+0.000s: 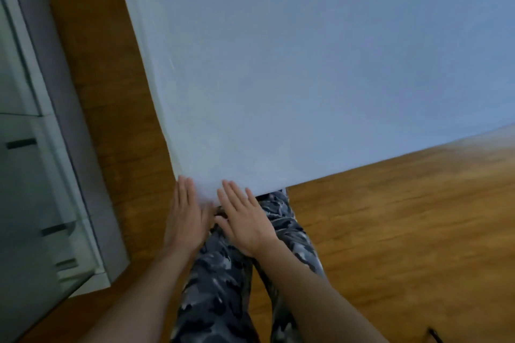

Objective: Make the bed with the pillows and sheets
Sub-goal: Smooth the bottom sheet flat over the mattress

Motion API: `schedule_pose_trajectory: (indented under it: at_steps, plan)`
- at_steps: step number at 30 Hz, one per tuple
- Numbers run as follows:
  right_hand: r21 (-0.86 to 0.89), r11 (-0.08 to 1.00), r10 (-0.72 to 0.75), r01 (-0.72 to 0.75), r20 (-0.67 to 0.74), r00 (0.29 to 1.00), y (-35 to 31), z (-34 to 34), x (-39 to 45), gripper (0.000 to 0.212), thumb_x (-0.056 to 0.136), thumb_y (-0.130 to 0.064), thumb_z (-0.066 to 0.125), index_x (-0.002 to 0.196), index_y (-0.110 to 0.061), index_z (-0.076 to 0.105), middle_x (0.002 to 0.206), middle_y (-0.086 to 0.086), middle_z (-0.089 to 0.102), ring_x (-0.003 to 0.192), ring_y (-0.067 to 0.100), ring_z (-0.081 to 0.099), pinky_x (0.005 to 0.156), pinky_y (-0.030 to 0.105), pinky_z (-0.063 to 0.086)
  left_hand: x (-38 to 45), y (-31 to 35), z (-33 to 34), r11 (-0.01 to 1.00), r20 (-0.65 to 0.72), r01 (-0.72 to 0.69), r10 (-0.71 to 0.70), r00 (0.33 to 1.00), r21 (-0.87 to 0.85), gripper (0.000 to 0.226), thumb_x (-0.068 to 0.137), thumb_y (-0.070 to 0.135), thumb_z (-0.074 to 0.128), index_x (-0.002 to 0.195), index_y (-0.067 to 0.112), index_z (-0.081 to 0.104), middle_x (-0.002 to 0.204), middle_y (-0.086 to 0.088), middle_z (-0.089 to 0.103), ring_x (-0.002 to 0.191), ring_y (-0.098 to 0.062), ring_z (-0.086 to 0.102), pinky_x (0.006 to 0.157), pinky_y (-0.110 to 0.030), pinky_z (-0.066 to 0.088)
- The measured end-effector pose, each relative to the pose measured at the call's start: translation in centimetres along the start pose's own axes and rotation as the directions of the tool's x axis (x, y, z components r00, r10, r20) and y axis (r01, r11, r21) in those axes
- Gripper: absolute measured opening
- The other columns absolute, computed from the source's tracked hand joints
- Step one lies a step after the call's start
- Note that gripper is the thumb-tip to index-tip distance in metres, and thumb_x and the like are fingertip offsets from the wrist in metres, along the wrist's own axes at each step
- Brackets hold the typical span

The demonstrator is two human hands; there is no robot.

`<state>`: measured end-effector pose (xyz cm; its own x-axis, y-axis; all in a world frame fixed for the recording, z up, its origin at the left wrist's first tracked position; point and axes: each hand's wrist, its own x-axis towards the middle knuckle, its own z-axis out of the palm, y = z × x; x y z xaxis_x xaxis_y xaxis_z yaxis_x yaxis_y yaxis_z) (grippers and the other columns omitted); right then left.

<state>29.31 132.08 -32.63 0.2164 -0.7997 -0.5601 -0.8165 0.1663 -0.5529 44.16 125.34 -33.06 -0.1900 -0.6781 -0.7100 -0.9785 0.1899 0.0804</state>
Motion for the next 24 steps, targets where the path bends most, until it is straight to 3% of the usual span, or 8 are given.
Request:
schedule_pose_trajectory:
  at_steps: [3, 5, 8, 12, 17, 24]
  plan:
    - [0.135, 0.971, 0.208, -0.198, -0.064, 0.976, -1.6, -4.8, -3.9, 0.073, 0.094, -0.053, -0.002, 0.153, -0.012, 0.004, 0.155, -0.001, -0.017, 0.142, 0.012, -0.022, 0.12, 0.037, -0.007, -3.0, 1.7, -5.5, 0.999, -0.008, 0.003, -0.004, 1.0, -0.047, 0.071, 0.102, 0.045, 0.027, 0.154, 0.005, -0.001, 0.161, -0.018, -0.005, 0.15, -0.029, 0.001, 0.122, -0.04, 0.01]
    - [0.165, 0.956, 0.261, -0.241, -0.108, 0.959, -3.5, -8.3, -6.3, 0.076, 0.091, -0.053, -0.002, 0.153, -0.011, 0.009, 0.159, 0.002, -0.009, 0.143, 0.012, -0.017, 0.118, 0.031, -0.011, -5.0, 2.4, -9.5, 0.994, -0.012, -0.021, 0.019, 1.0, -0.104, 0.068, 0.103, 0.044, 0.027, 0.155, 0.007, 0.001, 0.162, -0.017, -0.005, 0.149, -0.029, 0.002, 0.121, -0.039, 0.009]
    - [0.162, 0.946, 0.314, -0.281, -0.23, 0.921, -6.2, -12.9, -8.7, 0.067, 0.098, -0.049, 0.009, 0.152, -0.01, 0.016, 0.161, 0.006, 0.003, 0.148, 0.018, -0.003, 0.121, 0.035, -0.001, -7.5, 3.3, -15.2, 0.98, -0.096, -0.085, 0.068, 0.993, -0.181, 0.066, 0.103, 0.045, 0.027, 0.156, 0.011, 0.005, 0.163, -0.013, -0.003, 0.15, -0.027, 0.003, 0.12, -0.04, 0.011]
    - [0.163, 0.936, 0.351, -0.313, -0.349, 0.869, -10.6, -18.2, -9.4, 0.058, 0.104, -0.044, 0.021, 0.153, -0.013, 0.017, 0.162, 0.003, 0.005, 0.148, 0.017, -0.002, 0.118, 0.03, -0.003, -10.0, 2.2, -20.9, 0.961, -0.195, -0.184, 0.144, 0.97, -0.205, 0.064, 0.102, 0.048, 0.026, 0.155, 0.017, 0.008, 0.163, -0.009, 0.001, 0.15, -0.027, 0.006, 0.119, -0.041, 0.016]
    - [0.146, 0.922, 0.384, -0.358, -0.451, 0.806, -16.3, -20.8, -7.0, 0.057, 0.103, -0.045, 0.023, 0.153, -0.016, 0.016, 0.162, 0.0, 0.006, 0.148, 0.016, 0.0, 0.116, 0.029, -0.003, -12.1, -4.0, -24.5, 0.936, -0.202, -0.324, 0.294, 0.934, -0.139, 0.061, 0.103, 0.048, 0.026, 0.155, 0.019, 0.011, 0.164, -0.006, 0.001, 0.15, -0.025, 0.008, 0.117, -0.039, 0.017]
    - [0.371, 0.847, 0.532, -0.382, -0.567, 0.629, -27.6, -19.2, -2.2, 0.054, 0.102, -0.041, 0.031, 0.149, -0.015, 0.029, 0.159, 0.002, 0.02, 0.146, 0.019, 0.016, 0.118, 0.043, 0.024, -10.4, -17.6, -30.1, 0.894, -0.097, -0.447, 0.446, 0.89, 0.011, 0.06, 0.103, 0.044, 0.031, 0.155, 0.019, 0.016, 0.163, -0.006, 0.006, 0.149, -0.024, 0.012, 0.117, -0.038, 0.021]
